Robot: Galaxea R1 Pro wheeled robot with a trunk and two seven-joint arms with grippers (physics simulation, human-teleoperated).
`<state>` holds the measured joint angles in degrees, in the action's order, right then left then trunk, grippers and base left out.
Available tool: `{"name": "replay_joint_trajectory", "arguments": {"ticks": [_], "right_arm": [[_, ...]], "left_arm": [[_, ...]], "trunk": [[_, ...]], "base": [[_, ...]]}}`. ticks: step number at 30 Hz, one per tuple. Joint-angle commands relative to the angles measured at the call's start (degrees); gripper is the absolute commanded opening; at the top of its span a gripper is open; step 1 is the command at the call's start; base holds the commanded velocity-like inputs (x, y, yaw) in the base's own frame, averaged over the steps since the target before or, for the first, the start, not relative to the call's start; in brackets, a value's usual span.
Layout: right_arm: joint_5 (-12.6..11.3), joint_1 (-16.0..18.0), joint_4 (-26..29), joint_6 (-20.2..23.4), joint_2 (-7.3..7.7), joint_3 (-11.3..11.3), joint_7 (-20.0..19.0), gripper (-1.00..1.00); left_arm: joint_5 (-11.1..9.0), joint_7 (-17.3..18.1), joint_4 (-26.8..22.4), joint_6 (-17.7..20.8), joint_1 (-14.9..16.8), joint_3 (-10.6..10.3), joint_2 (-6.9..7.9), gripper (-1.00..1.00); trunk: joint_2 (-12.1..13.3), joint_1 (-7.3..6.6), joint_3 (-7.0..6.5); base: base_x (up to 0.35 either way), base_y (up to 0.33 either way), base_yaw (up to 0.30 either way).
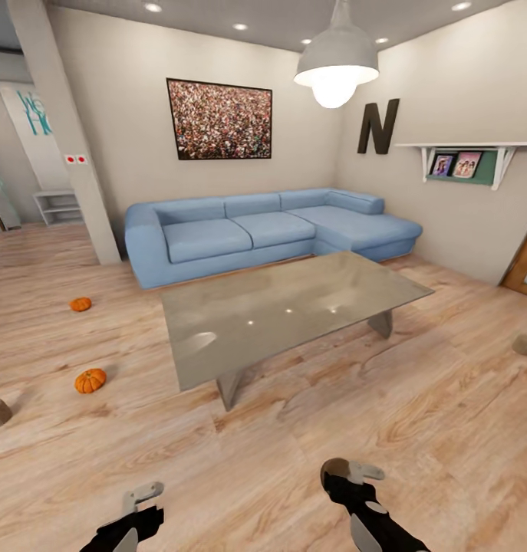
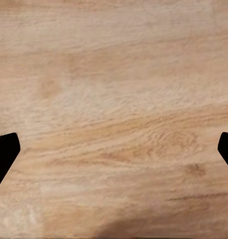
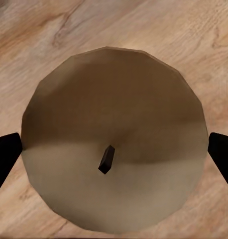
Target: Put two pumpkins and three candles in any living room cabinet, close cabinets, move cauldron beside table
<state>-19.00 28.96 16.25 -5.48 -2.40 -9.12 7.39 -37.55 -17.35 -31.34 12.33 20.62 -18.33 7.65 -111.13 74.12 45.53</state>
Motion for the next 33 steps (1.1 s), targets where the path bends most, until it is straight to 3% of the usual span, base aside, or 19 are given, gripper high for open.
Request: {"name": "replay_joint_trajectory", "arguments": {"ticks": [1,33], "right_arm": [[-0.5,0.0,0.0,-0.2,0.02,-0.5,0.3,-1.00],[-0.3,0.0,-1.8,-0.5,-0.06,-0.6,0.3,-1.00]], "left_arm": [[-0.5,-0.5,-0.1,0.1,0.0,-0.5,0.08,1.00],[-0.5,-0.5,-0.1,0.1,0.0,-0.4,0.08,1.00]], "trunk": [[0.0,-0.02,0.05],[0.0,-0.02,0.05]], "base": [[-0.083,0.000,0.286],[-0.011,0.066,0.286]]}}
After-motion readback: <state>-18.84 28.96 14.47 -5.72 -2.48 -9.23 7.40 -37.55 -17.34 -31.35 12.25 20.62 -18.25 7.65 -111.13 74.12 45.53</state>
